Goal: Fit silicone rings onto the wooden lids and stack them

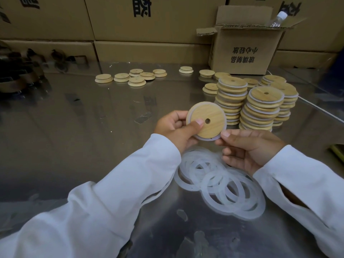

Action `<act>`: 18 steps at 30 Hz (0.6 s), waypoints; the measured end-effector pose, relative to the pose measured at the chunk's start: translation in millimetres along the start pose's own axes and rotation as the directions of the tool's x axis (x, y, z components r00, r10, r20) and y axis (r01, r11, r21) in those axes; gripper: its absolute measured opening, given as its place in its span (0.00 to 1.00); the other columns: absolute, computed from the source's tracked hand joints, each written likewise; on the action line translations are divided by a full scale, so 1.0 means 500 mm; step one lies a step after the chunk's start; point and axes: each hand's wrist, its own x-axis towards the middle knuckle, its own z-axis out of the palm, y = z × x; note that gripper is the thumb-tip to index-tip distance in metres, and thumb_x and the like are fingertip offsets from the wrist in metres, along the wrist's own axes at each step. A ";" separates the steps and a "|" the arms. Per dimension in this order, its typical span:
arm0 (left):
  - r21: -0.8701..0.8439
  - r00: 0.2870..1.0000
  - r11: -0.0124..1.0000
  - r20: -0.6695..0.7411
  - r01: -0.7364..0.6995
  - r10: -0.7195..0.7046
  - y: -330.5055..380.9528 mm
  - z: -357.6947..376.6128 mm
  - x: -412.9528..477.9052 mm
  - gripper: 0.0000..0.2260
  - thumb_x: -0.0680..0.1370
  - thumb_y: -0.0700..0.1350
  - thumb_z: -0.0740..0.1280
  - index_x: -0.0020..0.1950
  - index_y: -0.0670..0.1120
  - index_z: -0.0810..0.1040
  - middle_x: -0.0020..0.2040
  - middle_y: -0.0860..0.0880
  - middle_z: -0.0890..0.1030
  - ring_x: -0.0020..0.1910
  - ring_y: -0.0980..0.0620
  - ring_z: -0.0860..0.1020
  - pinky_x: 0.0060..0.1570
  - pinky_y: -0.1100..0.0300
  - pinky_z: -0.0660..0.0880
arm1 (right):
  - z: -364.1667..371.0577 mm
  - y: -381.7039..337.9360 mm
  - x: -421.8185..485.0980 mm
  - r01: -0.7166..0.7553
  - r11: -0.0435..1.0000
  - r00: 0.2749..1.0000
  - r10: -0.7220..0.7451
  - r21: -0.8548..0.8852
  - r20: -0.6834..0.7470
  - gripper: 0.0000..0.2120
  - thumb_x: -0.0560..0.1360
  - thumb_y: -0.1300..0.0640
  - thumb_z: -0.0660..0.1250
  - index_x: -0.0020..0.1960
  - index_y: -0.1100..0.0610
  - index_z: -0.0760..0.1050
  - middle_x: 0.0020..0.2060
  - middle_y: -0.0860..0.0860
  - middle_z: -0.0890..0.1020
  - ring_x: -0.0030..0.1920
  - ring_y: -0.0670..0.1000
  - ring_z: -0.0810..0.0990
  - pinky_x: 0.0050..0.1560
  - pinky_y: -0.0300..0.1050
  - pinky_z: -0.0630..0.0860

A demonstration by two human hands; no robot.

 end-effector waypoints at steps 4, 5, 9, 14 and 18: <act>-0.066 0.998 0.996 -0.040 0.054 -0.057 0.001 0.001 0.002 0.04 0.74 0.32 0.65 0.43 0.40 0.75 0.39 0.43 0.80 0.37 0.49 0.80 0.40 0.57 0.80 | 0.001 -0.001 -0.002 0.015 0.997 0.999 -0.018 -0.072 -0.032 0.07 0.63 0.61 0.71 0.40 0.61 0.78 0.27 0.52 0.81 0.24 0.45 0.76 0.24 0.36 0.75; -0.041 0.997 0.998 -0.064 0.050 -0.053 0.000 -0.001 0.005 0.04 0.73 0.33 0.66 0.42 0.41 0.75 0.39 0.44 0.80 0.38 0.49 0.80 0.40 0.56 0.80 | 0.001 -0.001 -0.002 0.008 0.996 0.999 -0.012 -0.090 -0.041 0.07 0.63 0.62 0.71 0.41 0.61 0.77 0.27 0.53 0.80 0.24 0.45 0.77 0.24 0.36 0.75; 0.195 0.984 0.981 -0.176 0.011 0.024 -0.001 -0.019 0.026 0.06 0.72 0.36 0.69 0.41 0.47 0.77 0.40 0.46 0.81 0.47 0.43 0.81 0.49 0.48 0.78 | -0.001 -0.006 -0.001 0.009 0.994 0.996 -0.020 -0.111 -0.090 0.04 0.68 0.64 0.70 0.40 0.60 0.75 0.29 0.55 0.78 0.24 0.46 0.76 0.24 0.36 0.75; 0.528 0.962 0.849 -0.216 -0.027 0.165 -0.007 -0.035 0.067 0.05 0.71 0.40 0.71 0.45 0.48 0.78 0.39 0.52 0.79 0.41 0.51 0.79 0.39 0.64 0.74 | -0.003 -0.013 0.001 0.020 0.988 0.994 -0.037 -0.151 -0.108 0.03 0.69 0.64 0.69 0.41 0.59 0.75 0.31 0.55 0.78 0.23 0.45 0.76 0.23 0.36 0.75; 0.642 0.960 0.766 -0.240 0.046 0.144 -0.020 -0.034 0.110 0.09 0.73 0.45 0.70 0.51 0.47 0.75 0.46 0.49 0.80 0.47 0.49 0.78 0.45 0.60 0.72 | -0.001 -0.009 0.003 0.021 0.983 0.994 -0.040 -0.181 -0.103 0.03 0.70 0.63 0.69 0.42 0.60 0.75 0.31 0.54 0.78 0.23 0.45 0.74 0.23 0.36 0.73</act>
